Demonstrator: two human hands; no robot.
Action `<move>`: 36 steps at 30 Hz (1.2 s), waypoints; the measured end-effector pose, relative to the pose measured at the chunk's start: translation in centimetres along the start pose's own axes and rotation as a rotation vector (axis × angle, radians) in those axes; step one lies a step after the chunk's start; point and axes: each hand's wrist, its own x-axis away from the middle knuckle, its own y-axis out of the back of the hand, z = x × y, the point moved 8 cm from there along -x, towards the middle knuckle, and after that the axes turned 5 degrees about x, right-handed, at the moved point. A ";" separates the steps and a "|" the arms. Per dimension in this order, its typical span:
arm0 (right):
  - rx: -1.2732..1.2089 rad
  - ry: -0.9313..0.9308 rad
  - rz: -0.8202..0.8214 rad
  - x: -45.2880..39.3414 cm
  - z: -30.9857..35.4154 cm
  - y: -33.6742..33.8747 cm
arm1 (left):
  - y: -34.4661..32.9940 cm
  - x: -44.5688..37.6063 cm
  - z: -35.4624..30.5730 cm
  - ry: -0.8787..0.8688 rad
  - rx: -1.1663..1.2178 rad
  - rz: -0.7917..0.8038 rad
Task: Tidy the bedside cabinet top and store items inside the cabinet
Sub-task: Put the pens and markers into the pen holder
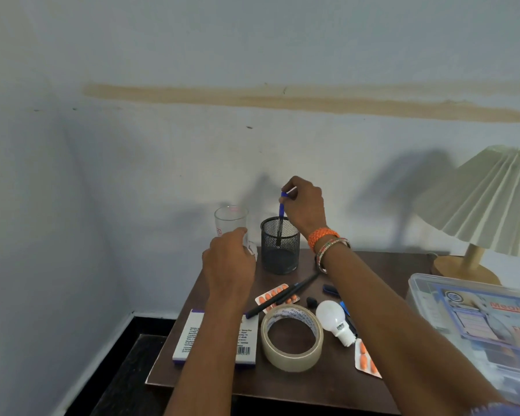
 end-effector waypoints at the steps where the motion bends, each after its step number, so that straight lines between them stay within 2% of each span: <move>1: 0.059 -0.001 0.055 -0.4 -0.2 -0.9 | -0.2 -0.1 0.1 -0.003 -0.010 0.008; 5: 0.216 0.038 0.200 -1.5 0.1 -3.0 | -0.2 -0.5 0.1 0.011 0.038 -0.016; 11: 0.383 0.046 0.284 -2.5 -0.2 -3.5 | -0.9 -0.3 -0.3 0.034 0.095 0.033; 15: 0.413 0.011 0.400 -2.3 -1.2 -3.3 | -1.3 -0.6 -0.1 0.055 0.104 0.063; 17: 0.388 0.027 0.359 -1.9 -1.2 -2.2 | -1.5 -0.5 -0.1 0.052 0.095 0.085; 22: 0.248 0.038 0.066 1.0 0.0 2.9 | -2.7 -0.2 -0.1 0.034 0.088 0.183; 25: 0.278 -0.019 -0.051 4.4 -1.0 5.0 | -3.4 0.6 -0.2 -0.004 0.075 0.272; 27: 0.372 -0.073 0.049 6.7 -2.5 4.7 | -3.9 0.9 -0.3 -0.035 0.059 0.325; 31: 0.594 -0.043 0.462 9.9 -5.1 1.3 | -4.6 1.6 -0.9 -0.077 0.036 0.427; 33: 0.673 -0.005 0.545 10.5 -5.7 0.4 | -4.9 2.0 -1.6 -0.119 0.039 0.476; 36: 0.706 0.040 0.579 10.6 -5.9 0.0 | -5.0 2.4 -2.4 -0.166 0.064 0.518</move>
